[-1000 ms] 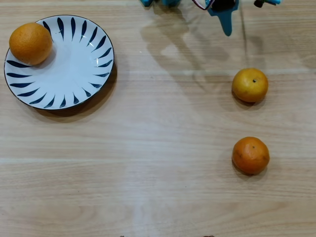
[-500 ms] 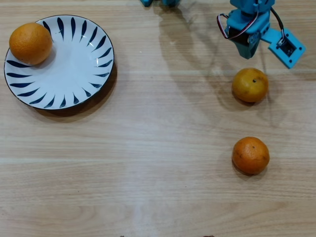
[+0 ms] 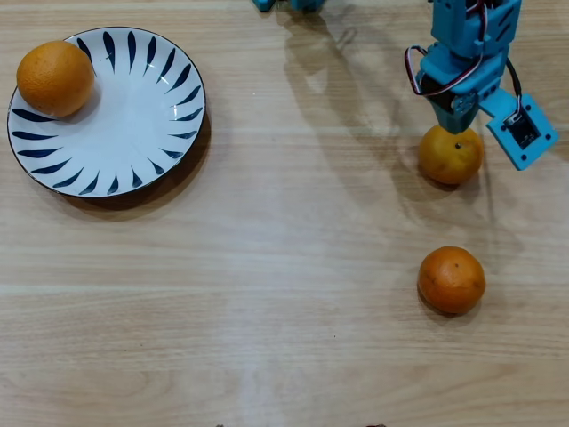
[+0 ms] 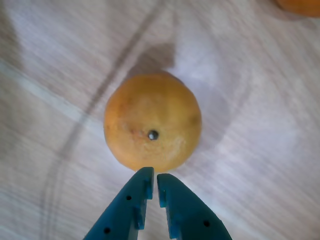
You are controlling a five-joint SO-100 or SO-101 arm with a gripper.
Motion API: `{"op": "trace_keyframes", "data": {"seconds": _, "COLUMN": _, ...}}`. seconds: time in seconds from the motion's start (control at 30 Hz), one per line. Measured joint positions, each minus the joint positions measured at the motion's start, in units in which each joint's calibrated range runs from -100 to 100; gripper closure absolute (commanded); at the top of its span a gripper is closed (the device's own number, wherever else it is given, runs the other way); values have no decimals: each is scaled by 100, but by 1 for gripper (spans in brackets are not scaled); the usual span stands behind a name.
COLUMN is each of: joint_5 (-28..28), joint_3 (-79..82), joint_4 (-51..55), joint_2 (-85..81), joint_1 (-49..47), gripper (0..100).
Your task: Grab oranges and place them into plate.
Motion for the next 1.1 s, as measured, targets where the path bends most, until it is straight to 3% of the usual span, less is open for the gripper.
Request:
{"op": "trace_keyframes", "data": {"seconds": 0.07, "joint_5": -203, "joint_3": 0, "joint_4": 0, "joint_2": 0, "joint_1": 0, "gripper": 91}}
{"op": "trace_keyframes", "data": {"seconds": 0.2, "joint_5": -469, "joint_3": -9, "joint_4": 26, "joint_2": 0, "joint_1": -68, "gripper": 65}}
{"op": "trace_keyframes", "data": {"seconds": 0.23, "joint_5": -490, "joint_3": -9, "joint_4": 26, "joint_2": 0, "joint_1": -127, "gripper": 63}}
{"op": "trace_keyframes", "data": {"seconds": 0.37, "joint_5": -600, "joint_3": -9, "joint_4": 26, "joint_2": 0, "joint_1": -355, "gripper": 65}}
{"op": "trace_keyframes", "data": {"seconds": 0.67, "joint_5": -1028, "joint_3": -9, "joint_4": -43, "joint_2": 0, "joint_1": -583, "gripper": 60}}
{"op": "trace_keyframes", "data": {"seconds": 0.93, "joint_5": -1069, "joint_3": 1071, "joint_4": -1430, "joint_2": 8, "joint_1": -599, "gripper": 60}}
{"op": "trace_keyframes", "data": {"seconds": 1.1, "joint_5": -1247, "joint_3": 1567, "joint_4": -1671, "joint_2": 8, "joint_1": -659, "gripper": 60}}
